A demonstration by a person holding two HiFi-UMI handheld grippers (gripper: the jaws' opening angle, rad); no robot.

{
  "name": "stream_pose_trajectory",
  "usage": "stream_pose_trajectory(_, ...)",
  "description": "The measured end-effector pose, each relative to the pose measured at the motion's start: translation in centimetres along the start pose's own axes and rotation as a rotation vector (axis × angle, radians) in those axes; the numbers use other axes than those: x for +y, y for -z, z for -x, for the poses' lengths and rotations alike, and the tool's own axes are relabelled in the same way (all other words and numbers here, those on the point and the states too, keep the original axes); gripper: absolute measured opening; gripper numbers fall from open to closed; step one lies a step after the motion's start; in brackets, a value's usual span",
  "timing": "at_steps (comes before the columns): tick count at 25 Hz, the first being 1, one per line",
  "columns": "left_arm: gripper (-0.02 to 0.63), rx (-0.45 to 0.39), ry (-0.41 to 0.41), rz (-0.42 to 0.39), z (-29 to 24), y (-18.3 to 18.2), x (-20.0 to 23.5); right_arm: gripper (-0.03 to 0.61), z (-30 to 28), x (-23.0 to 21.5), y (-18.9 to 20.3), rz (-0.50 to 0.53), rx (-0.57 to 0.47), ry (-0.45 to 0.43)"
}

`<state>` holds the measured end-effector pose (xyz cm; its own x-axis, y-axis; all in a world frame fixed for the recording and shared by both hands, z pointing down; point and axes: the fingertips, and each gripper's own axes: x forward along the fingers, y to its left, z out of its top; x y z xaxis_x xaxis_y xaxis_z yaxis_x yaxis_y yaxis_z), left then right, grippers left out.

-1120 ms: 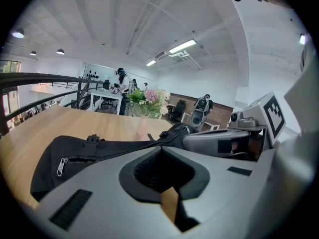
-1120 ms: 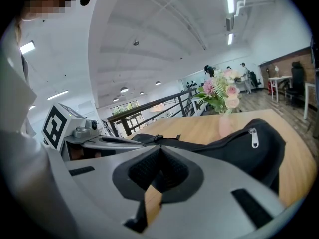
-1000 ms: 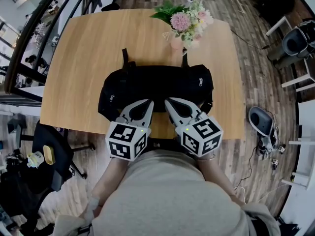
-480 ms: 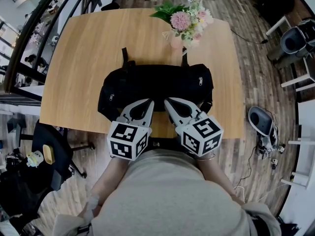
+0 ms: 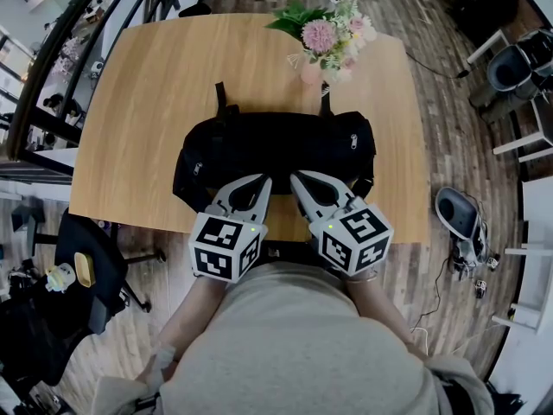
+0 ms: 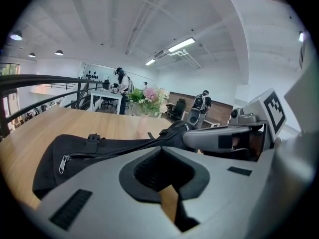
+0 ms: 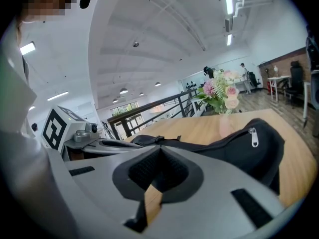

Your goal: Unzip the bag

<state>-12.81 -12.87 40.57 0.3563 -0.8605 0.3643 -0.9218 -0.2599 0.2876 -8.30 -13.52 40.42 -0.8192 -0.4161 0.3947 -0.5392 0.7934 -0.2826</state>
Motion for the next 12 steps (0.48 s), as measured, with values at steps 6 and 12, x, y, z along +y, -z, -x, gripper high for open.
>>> stream_pose_trajectory(6,0.021,-0.005,0.0,0.02,0.26,0.23,0.26,0.005,0.1,-0.1,0.07,0.005,-0.004,0.015)
stream_pose_trajectory(12,0.021,0.018,0.014,-0.017,-0.03,0.57,-0.25,0.005,-0.05,0.03,0.42,-0.007,0.006,0.003)
